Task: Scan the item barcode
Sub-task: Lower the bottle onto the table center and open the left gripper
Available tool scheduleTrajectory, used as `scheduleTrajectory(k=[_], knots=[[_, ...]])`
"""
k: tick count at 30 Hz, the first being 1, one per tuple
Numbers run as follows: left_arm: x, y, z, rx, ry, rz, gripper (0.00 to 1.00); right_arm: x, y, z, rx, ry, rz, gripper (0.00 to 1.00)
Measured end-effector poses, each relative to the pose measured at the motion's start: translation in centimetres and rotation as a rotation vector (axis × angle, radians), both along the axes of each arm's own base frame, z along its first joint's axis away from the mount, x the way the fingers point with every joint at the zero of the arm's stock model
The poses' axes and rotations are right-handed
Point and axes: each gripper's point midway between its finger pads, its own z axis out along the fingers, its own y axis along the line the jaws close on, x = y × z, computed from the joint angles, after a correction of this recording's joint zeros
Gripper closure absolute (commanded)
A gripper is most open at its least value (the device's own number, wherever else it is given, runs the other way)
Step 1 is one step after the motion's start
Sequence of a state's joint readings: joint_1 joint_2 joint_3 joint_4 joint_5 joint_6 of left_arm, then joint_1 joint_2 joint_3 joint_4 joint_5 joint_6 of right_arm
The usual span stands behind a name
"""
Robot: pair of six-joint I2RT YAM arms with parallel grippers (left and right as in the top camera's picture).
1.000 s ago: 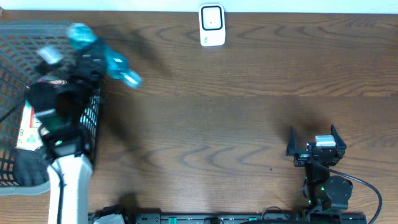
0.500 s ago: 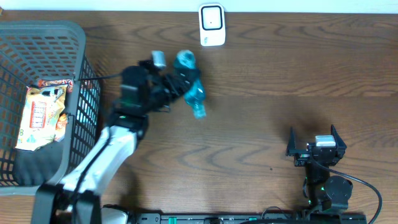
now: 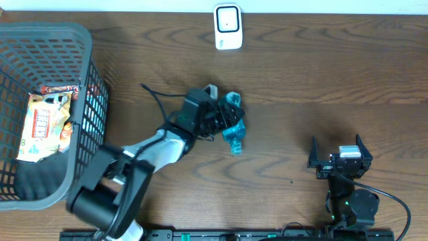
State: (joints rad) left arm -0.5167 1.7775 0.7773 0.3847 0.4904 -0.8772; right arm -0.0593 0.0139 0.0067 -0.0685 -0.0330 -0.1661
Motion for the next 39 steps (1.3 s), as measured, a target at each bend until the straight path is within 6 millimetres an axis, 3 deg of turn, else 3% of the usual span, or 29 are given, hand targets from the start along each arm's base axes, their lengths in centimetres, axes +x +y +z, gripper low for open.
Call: scheduleTrajectory(k=[5, 12, 16, 20, 28, 34, 35, 39], knots=[[-1.0, -0.8, -2.5, 0.077, -0.005, -0.037, 0.44, 0.0, 0.0, 0.0, 0.0, 0.0, 0.0, 0.01], [-1.3, -1.3, -2.8, 0.145, -0.057, -0.066, 0.37, 0.0, 0.0, 0.0, 0.0, 0.0, 0.0, 0.01], [-1.4, -0.7, -3.1, 0.215, -0.046, -0.052, 0.23, 0.0, 0.0, 0.0, 0.0, 0.0, 0.0, 0.01], [-1.5, 0.2, -3.2, 0.269, -0.031, -0.04, 0.16, 0.0, 0.0, 0.0, 0.0, 0.0, 0.0, 0.01], [-1.7, 0.7, -3.2, 0.297, -0.008, -0.03, 0.11, 0.0, 0.0, 0.0, 0.0, 0.0, 0.0, 0.01], [-1.9, 0.3, -3.0, 0.28, 0.004, -0.024, 0.07, 0.0, 0.0, 0.0, 0.0, 0.0, 0.0, 0.01], [-1.9, 0.3, -3.0, 0.283, 0.002, -0.025, 0.02, 0.0, 0.0, 0.0, 0.0, 0.0, 0.0, 0.01], [-2.1, -0.1, -2.9, 0.286, -0.004, -0.033, 0.02, 0.0, 0.0, 0.0, 0.0, 0.0, 0.0, 0.01]])
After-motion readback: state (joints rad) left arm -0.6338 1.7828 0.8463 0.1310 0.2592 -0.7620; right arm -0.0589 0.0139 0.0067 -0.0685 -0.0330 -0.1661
